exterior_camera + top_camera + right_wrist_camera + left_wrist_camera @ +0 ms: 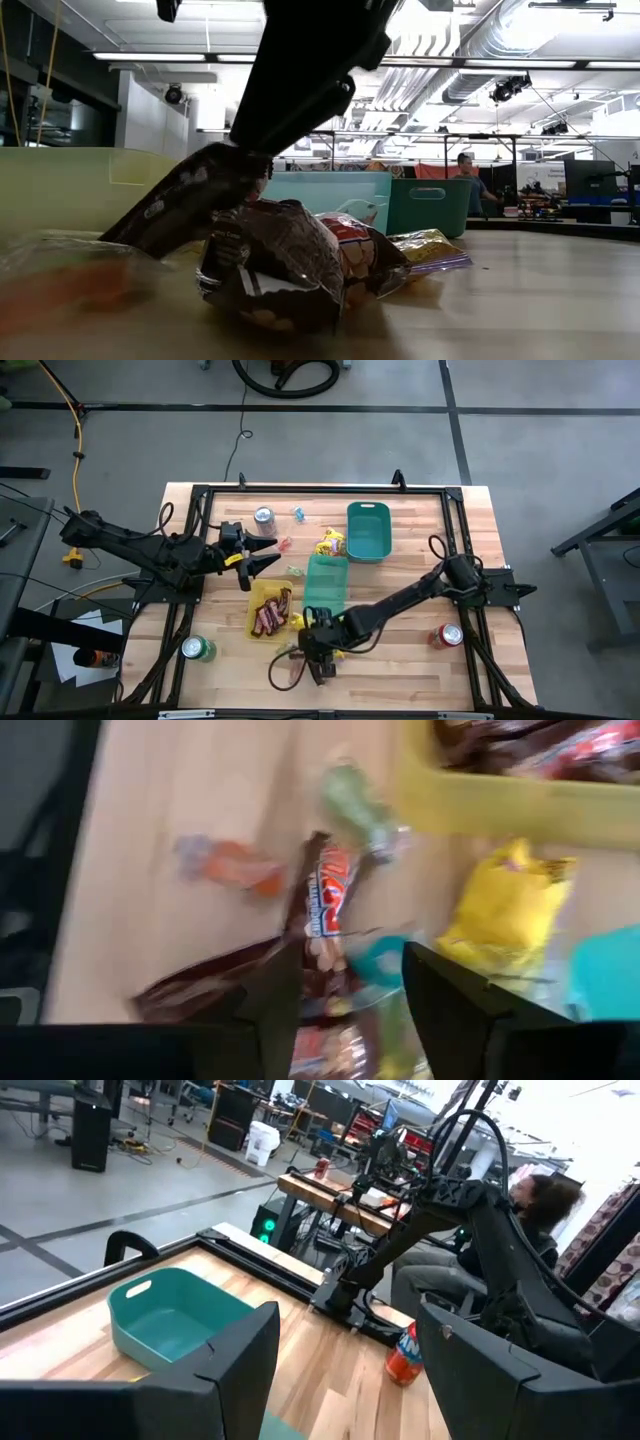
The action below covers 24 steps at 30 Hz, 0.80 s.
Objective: Sort candy
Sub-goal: Put the brown chocolate bar into the yellow bin
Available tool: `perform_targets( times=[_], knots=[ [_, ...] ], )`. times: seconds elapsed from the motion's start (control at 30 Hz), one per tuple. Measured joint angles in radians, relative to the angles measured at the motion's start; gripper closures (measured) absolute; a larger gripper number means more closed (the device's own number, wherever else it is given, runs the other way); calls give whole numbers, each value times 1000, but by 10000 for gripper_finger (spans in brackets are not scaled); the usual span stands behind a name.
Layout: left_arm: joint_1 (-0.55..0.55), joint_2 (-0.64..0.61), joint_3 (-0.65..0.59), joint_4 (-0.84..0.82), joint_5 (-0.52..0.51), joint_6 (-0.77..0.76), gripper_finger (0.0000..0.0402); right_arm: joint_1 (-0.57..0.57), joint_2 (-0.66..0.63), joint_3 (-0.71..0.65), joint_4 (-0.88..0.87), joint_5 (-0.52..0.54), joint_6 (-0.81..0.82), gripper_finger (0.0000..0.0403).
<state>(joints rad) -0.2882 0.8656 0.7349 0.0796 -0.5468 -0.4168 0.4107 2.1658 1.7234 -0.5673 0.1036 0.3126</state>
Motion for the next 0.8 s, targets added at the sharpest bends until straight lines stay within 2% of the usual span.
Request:
perform_targets(
  times=[0.17, 0.27, 0.63, 0.73, 0.8],
  knots=[
    [0, 0, 0, 0, 0, 0, 179, 1, 2, -7, 25, -19, -6, 207],
    [0, 0, 0, 0, 1, 0, 179, 9, 6, -7, 42, -59, -34, 206],
    [0, 0, 0, -7, 0, 2, 179, 33, 42, -7, 110, -61, -56, 207],
    [0, 0, 0, -7, -14, 5, 179, 38, 47, -6, 120, -10, -56, 227],
    [0, 0, 0, -5, -17, 18, 179, 40, 49, -7, 106, 5, -52, 264]
  ],
)
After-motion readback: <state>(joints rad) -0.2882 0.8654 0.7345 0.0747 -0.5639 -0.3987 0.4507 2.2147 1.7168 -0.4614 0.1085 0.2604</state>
